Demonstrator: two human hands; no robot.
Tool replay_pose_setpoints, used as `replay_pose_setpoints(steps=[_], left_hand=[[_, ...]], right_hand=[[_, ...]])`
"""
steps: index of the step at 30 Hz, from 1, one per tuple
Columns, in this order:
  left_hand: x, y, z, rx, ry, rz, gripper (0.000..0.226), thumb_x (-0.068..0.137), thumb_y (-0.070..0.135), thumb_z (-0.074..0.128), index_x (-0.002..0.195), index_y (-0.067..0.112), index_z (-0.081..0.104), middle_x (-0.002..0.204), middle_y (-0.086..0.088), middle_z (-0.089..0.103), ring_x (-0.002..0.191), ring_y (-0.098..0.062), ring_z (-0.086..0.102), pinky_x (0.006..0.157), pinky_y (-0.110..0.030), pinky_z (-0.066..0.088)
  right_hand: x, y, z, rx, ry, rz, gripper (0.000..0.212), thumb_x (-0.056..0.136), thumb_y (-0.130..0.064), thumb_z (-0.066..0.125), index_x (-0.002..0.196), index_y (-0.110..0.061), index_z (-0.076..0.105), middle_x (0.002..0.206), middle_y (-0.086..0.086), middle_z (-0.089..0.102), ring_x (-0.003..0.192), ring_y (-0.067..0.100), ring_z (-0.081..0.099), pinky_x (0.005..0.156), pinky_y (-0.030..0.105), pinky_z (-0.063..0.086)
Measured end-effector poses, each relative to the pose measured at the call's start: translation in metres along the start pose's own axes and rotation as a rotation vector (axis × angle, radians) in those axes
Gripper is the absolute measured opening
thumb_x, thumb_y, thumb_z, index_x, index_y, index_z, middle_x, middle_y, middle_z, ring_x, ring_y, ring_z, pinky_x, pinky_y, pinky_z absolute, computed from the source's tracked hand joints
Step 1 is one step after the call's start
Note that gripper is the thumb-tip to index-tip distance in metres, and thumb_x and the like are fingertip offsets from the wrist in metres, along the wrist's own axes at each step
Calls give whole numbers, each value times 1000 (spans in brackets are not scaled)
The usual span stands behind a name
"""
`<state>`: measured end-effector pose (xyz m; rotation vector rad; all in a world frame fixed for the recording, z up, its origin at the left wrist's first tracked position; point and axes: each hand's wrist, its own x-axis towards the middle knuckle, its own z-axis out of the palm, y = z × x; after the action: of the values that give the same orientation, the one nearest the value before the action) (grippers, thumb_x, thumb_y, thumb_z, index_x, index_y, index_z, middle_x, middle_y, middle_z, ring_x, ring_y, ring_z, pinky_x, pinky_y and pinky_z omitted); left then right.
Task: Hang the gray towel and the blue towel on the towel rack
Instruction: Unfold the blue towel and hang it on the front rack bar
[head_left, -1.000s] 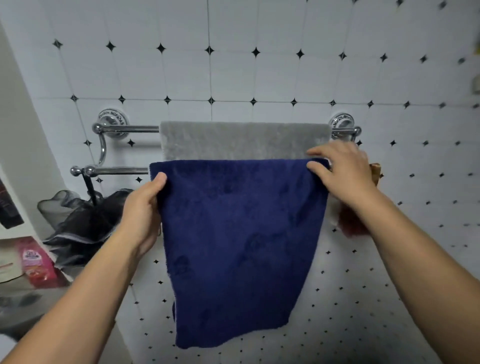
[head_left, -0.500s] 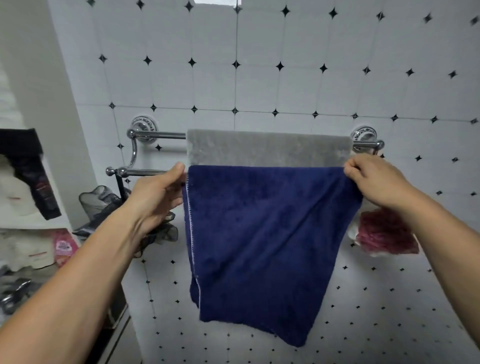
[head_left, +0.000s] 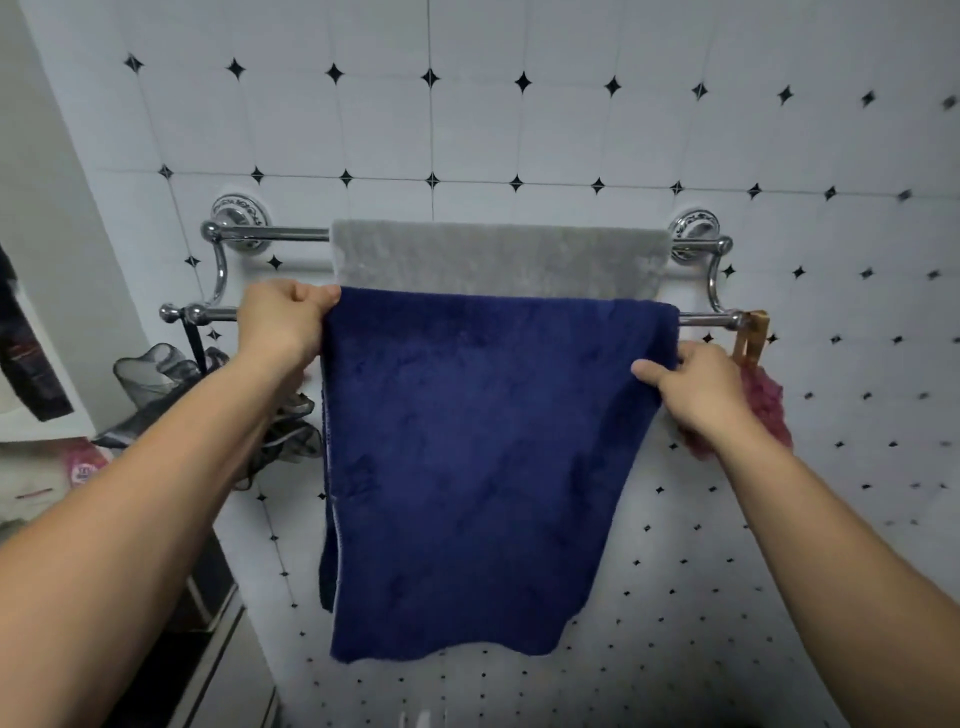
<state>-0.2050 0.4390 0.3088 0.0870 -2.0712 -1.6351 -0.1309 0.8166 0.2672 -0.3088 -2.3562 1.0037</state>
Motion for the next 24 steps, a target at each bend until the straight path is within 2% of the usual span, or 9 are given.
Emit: replay_pose_setpoints(steps=[4, 7, 9, 11, 13, 16, 18, 20, 24], left_hand=[[2, -7, -8, -22, 16, 32, 32, 89, 30, 67, 61, 18, 56, 56, 0, 54, 48, -15, 47, 53, -28, 42], [-8, -16, -10, -25, -69, 43, 27, 92, 26, 64, 68, 15, 58, 62, -4, 57, 50, -15, 50, 51, -28, 45], [-14, -19, -12, -84, -157, 25, 22, 95, 24, 60, 77, 10, 60, 70, -7, 63, 54, -16, 58, 50, -27, 49], [-15, -18, -16, -177, -243, -6, 21, 97, 25, 57, 84, 9, 62, 69, -3, 68, 55, -12, 64, 49, -24, 51], [-13, -13, -18, -272, -328, -56, 23, 97, 28, 56, 86, 11, 67, 61, 5, 68, 56, -10, 64, 51, -24, 51], [-9, -8, -15, -360, -383, -194, 25, 94, 29, 59, 77, 15, 72, 65, 5, 69, 59, -12, 65, 52, -24, 51], [-9, -6, -12, -363, -410, -277, 15, 89, 25, 65, 87, 12, 72, 73, 1, 72, 59, -12, 67, 54, -26, 53], [-6, -5, -12, -370, -389, -300, 12, 87, 19, 68, 92, 8, 71, 73, -1, 73, 58, -12, 68, 56, -25, 54], [2, -2, -22, -390, -262, -291, 10, 87, 19, 69, 85, 9, 70, 68, 1, 74, 61, -12, 67, 74, -30, 53]], right_hand=[[-8, 28, -8, 227, -236, 112, 3, 83, -17, 77, 84, -15, 74, 57, -16, 70, 45, -5, 61, 40, 12, 42], [-15, 41, -4, 201, -365, 149, 13, 79, -17, 80, 92, -12, 78, 84, -7, 79, 78, 10, 74, 73, 28, 57], [-16, 40, -3, 188, -404, 157, 12, 78, -18, 80, 89, -14, 78, 85, -9, 79, 80, 11, 75, 77, 28, 56], [-12, 31, -5, 228, -333, 134, 14, 79, -23, 80, 90, -18, 75, 75, -16, 77, 70, 2, 73, 67, 21, 56], [-4, 15, -9, 301, -100, 89, 22, 76, -36, 80, 89, -23, 67, 70, -13, 75, 61, -2, 68, 56, 18, 49], [12, -12, -12, 310, 188, 29, 27, 74, -43, 78, 84, -30, 56, 82, -17, 65, 76, 2, 66, 66, 19, 49], [22, -20, -10, 222, 190, 36, 26, 76, -41, 76, 92, -31, 58, 89, -14, 62, 87, 11, 59, 79, 29, 48], [34, -23, -13, 108, 134, 18, 17, 79, -31, 75, 94, -28, 67, 94, -4, 69, 88, 14, 58, 81, 29, 47], [45, -21, -39, 261, 144, 13, 6, 79, -16, 75, 75, -20, 74, 72, -6, 71, 64, 8, 61, 61, 23, 48]])
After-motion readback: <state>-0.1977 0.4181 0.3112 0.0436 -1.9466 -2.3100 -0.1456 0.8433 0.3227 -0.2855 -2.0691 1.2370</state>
